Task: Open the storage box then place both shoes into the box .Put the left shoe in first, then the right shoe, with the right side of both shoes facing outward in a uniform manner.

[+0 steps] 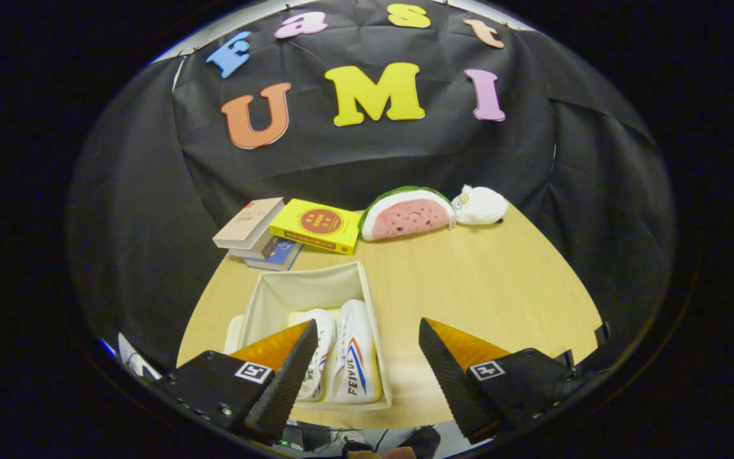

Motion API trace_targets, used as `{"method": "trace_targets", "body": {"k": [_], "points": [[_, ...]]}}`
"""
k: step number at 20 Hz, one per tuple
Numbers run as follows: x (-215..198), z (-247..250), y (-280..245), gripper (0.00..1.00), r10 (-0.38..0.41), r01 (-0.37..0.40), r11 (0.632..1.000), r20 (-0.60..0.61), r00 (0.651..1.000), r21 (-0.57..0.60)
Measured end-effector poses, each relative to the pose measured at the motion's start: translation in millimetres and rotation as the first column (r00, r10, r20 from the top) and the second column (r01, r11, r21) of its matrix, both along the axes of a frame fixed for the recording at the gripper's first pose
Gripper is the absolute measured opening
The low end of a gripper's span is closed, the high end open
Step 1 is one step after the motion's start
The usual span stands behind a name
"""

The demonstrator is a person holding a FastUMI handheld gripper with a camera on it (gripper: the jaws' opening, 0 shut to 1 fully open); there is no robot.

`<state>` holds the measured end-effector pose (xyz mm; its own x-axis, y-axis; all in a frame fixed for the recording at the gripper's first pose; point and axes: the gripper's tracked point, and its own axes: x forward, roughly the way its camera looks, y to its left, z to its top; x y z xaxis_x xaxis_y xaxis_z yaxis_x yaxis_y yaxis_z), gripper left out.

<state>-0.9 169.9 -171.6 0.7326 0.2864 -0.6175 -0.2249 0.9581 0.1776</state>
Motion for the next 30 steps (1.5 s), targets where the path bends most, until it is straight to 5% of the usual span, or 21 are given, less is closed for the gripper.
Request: {"method": "trace_targets", "body": {"k": [14, 30], "points": [[-12, 83, -50, 0.96, -0.121, 0.139, 0.989, 0.262, 0.957, -0.050], [-32, 116, -100, 0.96, -0.182, 0.204, 0.978, 0.300, 0.936, -0.044]]}}
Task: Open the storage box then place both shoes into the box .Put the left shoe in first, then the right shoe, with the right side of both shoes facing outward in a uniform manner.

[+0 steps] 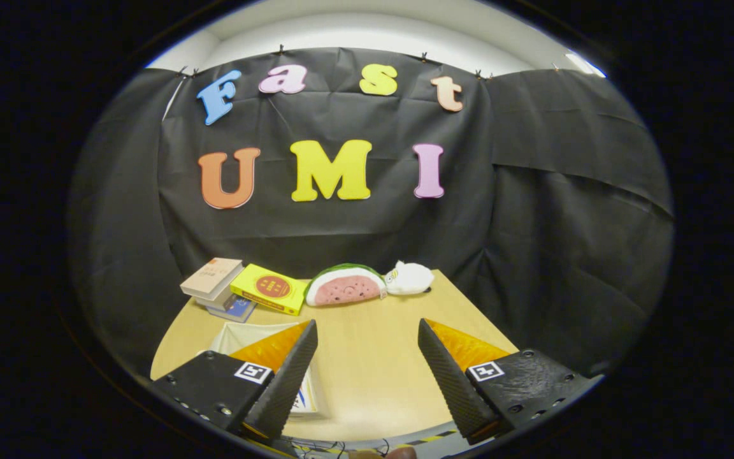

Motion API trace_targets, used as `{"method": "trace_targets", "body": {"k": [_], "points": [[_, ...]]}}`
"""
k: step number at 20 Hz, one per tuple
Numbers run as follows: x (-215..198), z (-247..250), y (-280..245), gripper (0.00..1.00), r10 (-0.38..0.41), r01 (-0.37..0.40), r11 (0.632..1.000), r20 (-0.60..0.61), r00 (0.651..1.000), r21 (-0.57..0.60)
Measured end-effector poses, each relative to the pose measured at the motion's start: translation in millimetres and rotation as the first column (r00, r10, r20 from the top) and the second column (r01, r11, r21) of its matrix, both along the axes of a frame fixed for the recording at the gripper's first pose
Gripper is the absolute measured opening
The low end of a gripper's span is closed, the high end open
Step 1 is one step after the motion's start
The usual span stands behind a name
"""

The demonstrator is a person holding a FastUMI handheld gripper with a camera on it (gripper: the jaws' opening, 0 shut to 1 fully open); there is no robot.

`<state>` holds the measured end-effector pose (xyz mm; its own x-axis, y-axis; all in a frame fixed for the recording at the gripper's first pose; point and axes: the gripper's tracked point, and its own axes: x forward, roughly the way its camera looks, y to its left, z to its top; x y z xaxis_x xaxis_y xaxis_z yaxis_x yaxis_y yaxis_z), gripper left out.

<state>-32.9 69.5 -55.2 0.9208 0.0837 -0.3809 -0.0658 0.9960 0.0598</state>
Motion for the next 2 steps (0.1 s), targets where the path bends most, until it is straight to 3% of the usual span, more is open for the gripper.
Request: {"method": "trace_targets", "body": {"k": [2], "points": [[-0.5, 4.8, -0.7, 0.96, 0.006, -0.005, 1.000, 0.020, 1.000, -0.014]]}}
